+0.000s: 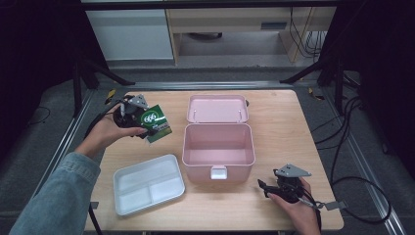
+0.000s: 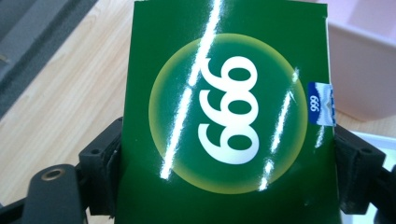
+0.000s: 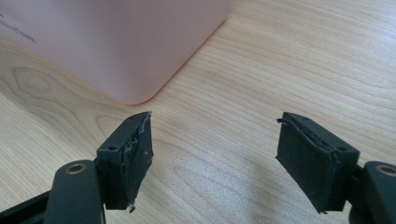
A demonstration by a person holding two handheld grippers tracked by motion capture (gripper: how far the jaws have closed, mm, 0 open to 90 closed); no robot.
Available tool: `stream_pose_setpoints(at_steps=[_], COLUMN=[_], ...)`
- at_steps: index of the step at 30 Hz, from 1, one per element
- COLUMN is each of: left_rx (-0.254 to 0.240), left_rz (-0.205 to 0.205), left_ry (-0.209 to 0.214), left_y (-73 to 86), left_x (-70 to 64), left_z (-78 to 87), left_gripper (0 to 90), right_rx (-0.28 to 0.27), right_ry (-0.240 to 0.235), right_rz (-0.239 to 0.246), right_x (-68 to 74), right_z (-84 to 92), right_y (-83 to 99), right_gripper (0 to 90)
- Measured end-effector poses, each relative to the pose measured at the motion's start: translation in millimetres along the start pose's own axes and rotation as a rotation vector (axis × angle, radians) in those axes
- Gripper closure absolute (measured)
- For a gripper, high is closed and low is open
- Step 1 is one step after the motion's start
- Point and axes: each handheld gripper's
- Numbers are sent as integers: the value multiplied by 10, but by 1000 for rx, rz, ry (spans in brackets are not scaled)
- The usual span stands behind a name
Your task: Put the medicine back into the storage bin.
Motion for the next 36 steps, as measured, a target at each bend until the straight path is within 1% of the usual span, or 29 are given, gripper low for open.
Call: stream_pose_setpoints(at_steps=[2, 4, 6, 8, 9, 10, 11, 14, 15, 16, 19, 22, 26, 27, 31, 32, 33, 34, 36], left_rx=[-7, -5, -6, -4, -4, -6, -6, -8, -7, -7, -20, -31, -37, -37, -49, -49, -47, -47, -44], left_rz=[-2, -21, -24, -38, -38, -51, -51, -64, -75, -75, -88, -100, -114, -125, -145, -145, -153, -153, -164], left_ry=[0, -2, -2, -6, -6, -4, -4, -4, -7, -7, -9, -1, 10, 14, 41, 41, 46, 46, 48], left_y=[-38, -104, -126, -189, -189, -241, -241, -311, -354, -354, -436, -494, -572, -593, -693, -693, -742, -742, -802], left_x=[-13, -38, -48, -71, -71, -90, -90, -114, -127, -127, -154, -177, -210, -214, -229, -229, -234, -234, -242], left_z=[45, 103, 119, 165, 165, 205, 205, 264, 303, 303, 379, 418, 416, 413, 393, 393, 376, 376, 362], left_gripper=[163, 164, 164, 164, 164, 165, 165, 165, 165, 165, 165, 165, 165, 165, 165, 165, 166, 165, 165], right_rx=[-2, -2, -2, -2, -2, -3, -3, -7, -10, -10, -10, -10, -10, -12, -16, -17, -18, -18, -21], right_ry=[7, 9, 9, 8, 8, 6, 6, 6, 6, 6, 6, 4, 2, 1, -1, -1, 0, 0, 0], right_rz=[1, -3, -2, 0, 0, -1, -1, -3, -5, -5, -6, -7, -9, -9, -19, -20, -24, -26, -26], right_x=[-3, -2, -1, -1, -1, -3, -3, -11, -15, -15, -16, -9, -13, -17, -30, -33, -37, -39, -43], right_z=[2, 6, 5, 0, 0, 0, 0, 5, 7, 7, 6, 3, -2, -4, 3, 5, 10, 11, 11], right_y=[4, 7, 6, 1, 1, -1, -1, -2, -3, -3, -4, -6, -7, -7, -2, 0, 2, 2, 2], right_gripper=[271, 272, 272, 273, 273, 273, 273, 274, 274, 274, 275, 278, 278, 278, 282, 283, 284, 284, 284])
Point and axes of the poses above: each handheld gripper's, and its own axes: z roughly backward along the jaws, y roughly out of its underside, x roughly to its left, and after that the axes turned 5 degrees about x, right-handed
